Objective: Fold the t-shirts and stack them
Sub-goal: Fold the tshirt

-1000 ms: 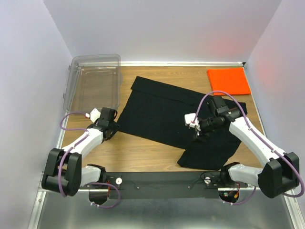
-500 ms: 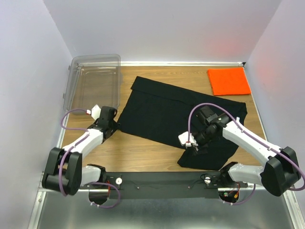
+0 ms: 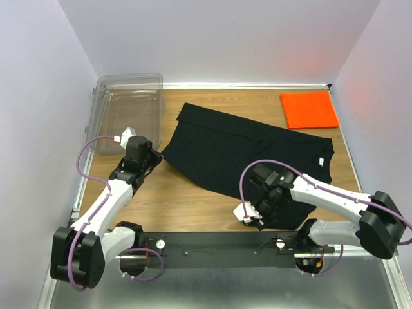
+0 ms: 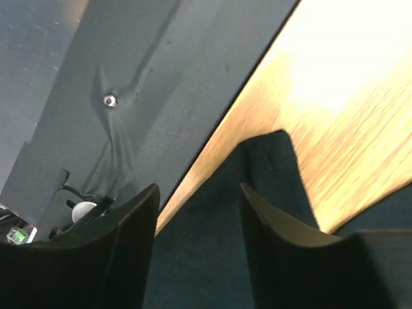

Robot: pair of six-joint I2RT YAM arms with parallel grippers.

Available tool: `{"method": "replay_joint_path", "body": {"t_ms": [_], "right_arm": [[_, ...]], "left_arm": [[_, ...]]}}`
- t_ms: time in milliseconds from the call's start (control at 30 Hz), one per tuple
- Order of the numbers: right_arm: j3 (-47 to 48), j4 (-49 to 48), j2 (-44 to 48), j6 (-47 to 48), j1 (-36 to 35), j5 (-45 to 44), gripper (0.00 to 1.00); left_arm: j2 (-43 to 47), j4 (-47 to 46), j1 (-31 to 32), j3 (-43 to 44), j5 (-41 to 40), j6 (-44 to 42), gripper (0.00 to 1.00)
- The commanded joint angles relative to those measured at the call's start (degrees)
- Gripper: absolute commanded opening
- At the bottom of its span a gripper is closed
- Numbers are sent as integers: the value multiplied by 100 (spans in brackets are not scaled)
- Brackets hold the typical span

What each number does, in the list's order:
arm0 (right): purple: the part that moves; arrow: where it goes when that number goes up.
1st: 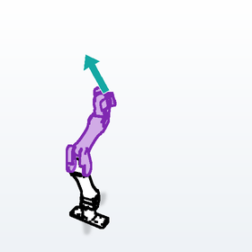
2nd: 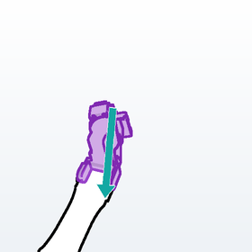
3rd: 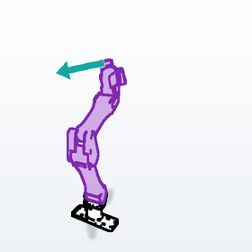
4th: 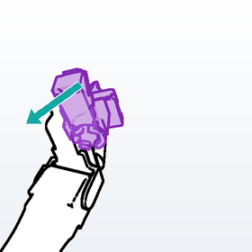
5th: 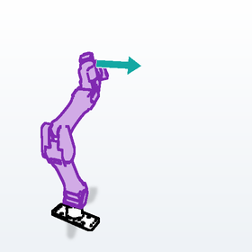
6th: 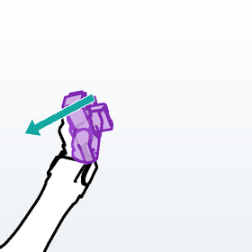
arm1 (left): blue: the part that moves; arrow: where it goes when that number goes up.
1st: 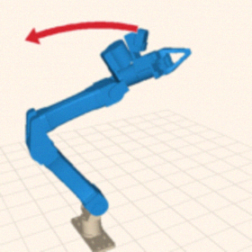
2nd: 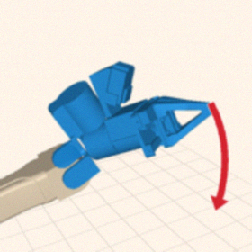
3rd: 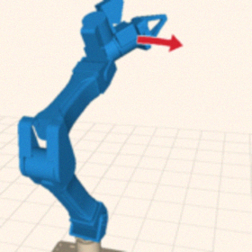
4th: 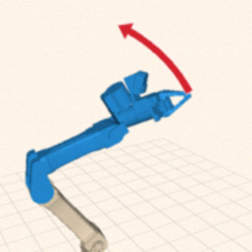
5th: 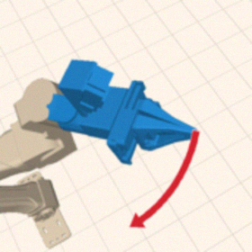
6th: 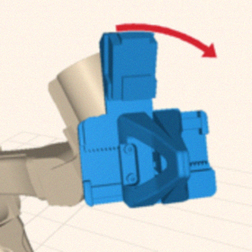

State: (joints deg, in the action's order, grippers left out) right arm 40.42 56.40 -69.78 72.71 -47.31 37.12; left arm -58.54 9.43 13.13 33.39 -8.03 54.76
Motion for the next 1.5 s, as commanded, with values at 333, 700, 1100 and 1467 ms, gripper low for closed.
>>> {"method": "replay_joint_path", "body": {"t_ms": [333,700,1100,1467], "right_arm": [[-395,-806,-114,-1091,-156,-1155,42],[-545,-1386,-335,-1601,-226,-1234,4],[1281,-815,36,-1674,989,-2113,1],[1996,-2265,-731,-3130,2683,-2992,74]], "left_arm": [[-289,-99,-38,353,496,-299,0],[-280,-240,-38,282,601,-378,0],[-306,-336,-38,388,592,-475,0],[-1045,-732,-47,766,933,-686,0]]}}
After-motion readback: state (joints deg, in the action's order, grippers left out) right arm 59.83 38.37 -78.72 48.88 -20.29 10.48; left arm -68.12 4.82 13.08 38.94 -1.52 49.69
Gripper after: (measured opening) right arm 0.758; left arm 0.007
